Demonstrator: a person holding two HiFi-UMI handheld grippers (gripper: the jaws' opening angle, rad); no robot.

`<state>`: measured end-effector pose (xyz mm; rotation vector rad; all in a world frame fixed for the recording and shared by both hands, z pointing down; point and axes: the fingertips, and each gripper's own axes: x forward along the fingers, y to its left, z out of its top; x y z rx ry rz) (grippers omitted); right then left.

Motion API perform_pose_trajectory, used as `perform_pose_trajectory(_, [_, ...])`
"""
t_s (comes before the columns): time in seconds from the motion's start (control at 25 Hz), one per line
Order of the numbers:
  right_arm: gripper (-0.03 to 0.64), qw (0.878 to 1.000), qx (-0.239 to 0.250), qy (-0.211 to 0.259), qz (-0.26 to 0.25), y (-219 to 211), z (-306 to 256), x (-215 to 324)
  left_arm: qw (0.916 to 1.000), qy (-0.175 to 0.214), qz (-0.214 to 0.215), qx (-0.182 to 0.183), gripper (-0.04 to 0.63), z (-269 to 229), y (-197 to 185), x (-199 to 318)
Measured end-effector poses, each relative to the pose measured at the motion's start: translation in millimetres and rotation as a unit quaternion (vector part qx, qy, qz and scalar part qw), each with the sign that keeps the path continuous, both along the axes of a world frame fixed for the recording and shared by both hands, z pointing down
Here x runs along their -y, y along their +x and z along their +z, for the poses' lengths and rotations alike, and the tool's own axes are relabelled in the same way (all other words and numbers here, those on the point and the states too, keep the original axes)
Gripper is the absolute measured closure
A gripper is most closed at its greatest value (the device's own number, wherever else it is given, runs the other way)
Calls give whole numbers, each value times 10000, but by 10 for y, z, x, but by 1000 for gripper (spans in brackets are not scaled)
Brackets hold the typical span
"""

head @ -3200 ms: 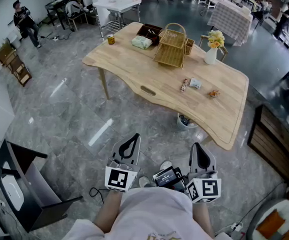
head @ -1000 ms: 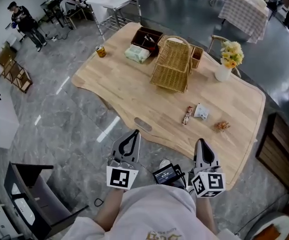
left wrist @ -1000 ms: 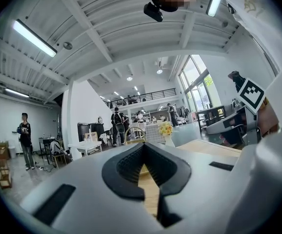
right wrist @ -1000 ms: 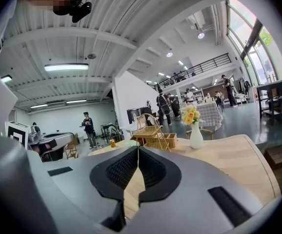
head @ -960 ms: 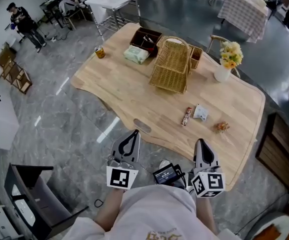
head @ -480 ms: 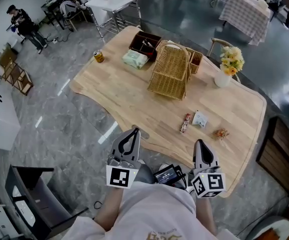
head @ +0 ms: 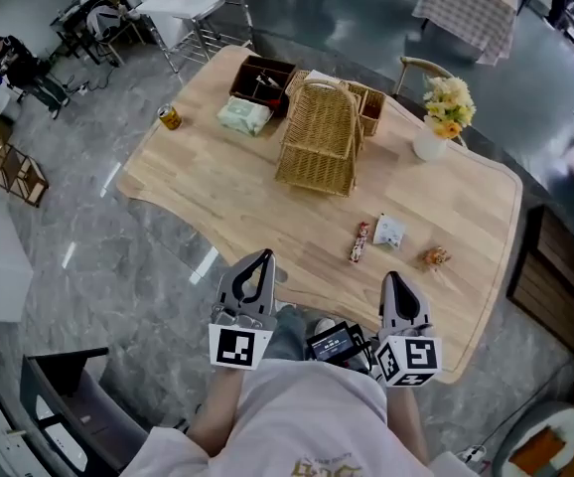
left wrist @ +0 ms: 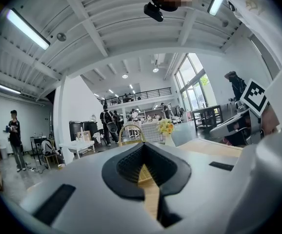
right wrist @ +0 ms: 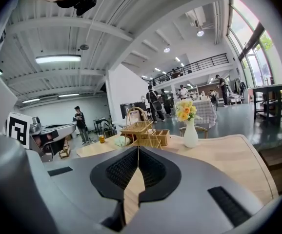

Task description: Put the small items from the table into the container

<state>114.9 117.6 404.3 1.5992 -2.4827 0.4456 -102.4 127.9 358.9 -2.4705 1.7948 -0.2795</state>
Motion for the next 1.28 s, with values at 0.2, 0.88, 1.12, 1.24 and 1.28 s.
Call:
perform_pose_trajectory(0.2, [598,9997,11,-163,162,-29,98,147,9996,-196,182,-70,592,139,-4,202])
perform_pose_trajectory(0.88, [598,9954,-151,-803,504,-87,653,456,9944,-812,655,-140,592,712,25,734])
perform_pose_trajectory(1.12, [597,9904,-208,-1203,643,-4,931,454,9910,-956,909,-210,592,891,162,857])
perform_pose_trajectory(1.24, [597,9884,-191,-1358,646,-21,1041,464,9890,-1086,977,-211,592,996,182,918])
perform_pose_trajectory(1.28, [597,9880,-179,-1383,664,-23,1068,472,9885,-1114,1000,-217,592,1032,191,940])
